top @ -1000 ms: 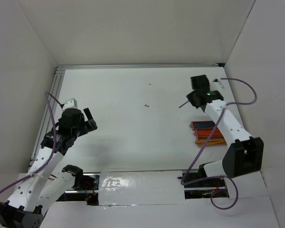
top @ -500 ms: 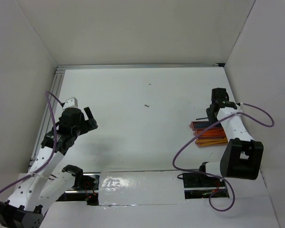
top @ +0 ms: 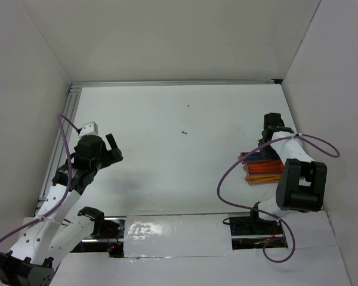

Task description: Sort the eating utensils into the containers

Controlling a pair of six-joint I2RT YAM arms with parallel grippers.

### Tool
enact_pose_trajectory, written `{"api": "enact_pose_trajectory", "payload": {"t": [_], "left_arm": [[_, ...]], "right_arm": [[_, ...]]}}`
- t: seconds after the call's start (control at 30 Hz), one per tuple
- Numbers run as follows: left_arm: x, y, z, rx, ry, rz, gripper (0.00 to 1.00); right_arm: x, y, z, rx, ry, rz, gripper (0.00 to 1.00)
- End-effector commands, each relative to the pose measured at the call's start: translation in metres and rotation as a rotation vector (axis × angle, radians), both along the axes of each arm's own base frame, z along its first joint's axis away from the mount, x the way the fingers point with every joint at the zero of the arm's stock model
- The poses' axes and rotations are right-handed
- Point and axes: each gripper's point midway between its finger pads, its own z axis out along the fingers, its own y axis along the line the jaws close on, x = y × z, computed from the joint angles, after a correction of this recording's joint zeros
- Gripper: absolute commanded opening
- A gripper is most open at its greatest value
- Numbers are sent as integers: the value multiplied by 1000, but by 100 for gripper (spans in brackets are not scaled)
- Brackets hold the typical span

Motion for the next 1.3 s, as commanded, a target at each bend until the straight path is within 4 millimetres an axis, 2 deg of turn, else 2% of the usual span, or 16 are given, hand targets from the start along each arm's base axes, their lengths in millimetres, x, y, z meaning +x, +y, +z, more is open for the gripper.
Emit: {"api": "enact_pose_trajectory", "payload": {"t": [0.0,0.17,0.3,0.4,0.53,0.57,0.6,0.67,0.7,0.8,0.83,1.0,1.07,1.1,1.13,1.27], "left_arm": [[6,0,3,9,-32,-10,100],[6,-1,4,9,-34,-15,100],[6,0,4,8,-37,-13,100],[6,0,6,6,-46,-14,100],[5,-1,9,-2,-57,-15,100],[4,-1,10,-3,-62,-15,100],[5,-1,12,-4,-66,-15,100],[4,-3,10,-9,-61,-29,100],[4,-6,12,-17,-64,-47,100],[6,-15,16,-25,-75,-106,100],[4,-23,15,-36,-65,-159,100],[10,-60,39,-23,-154,-457,100],[13,-75,61,-26,-232,-563,100],[12,-77,63,-27,-236,-584,100],[14,-81,72,-23,-276,-609,100],[11,-87,83,-47,-342,-640,100]], "right_arm": [[3,-3,-4,-23,-6,-28,0],[2,-3,-3,-26,-4,-22,0],[3,-3,0,-27,-14,-22,19],[3,-3,3,-30,-22,-18,23],[3,0,13,-15,-44,-9,41],[7,2,21,-9,-72,-2,57],[12,1,30,-18,-95,13,64],[17,6,50,-24,-141,50,76],[33,13,72,-65,-198,146,80],[45,31,118,-197,-255,349,100],[52,32,140,-232,-295,368,100],[58,77,190,-396,-399,737,100],[52,93,187,-437,-409,832,100],[46,98,195,-448,-451,865,100],[40,104,188,-453,-451,903,100],[23,114,196,-457,-556,939,100]]}}
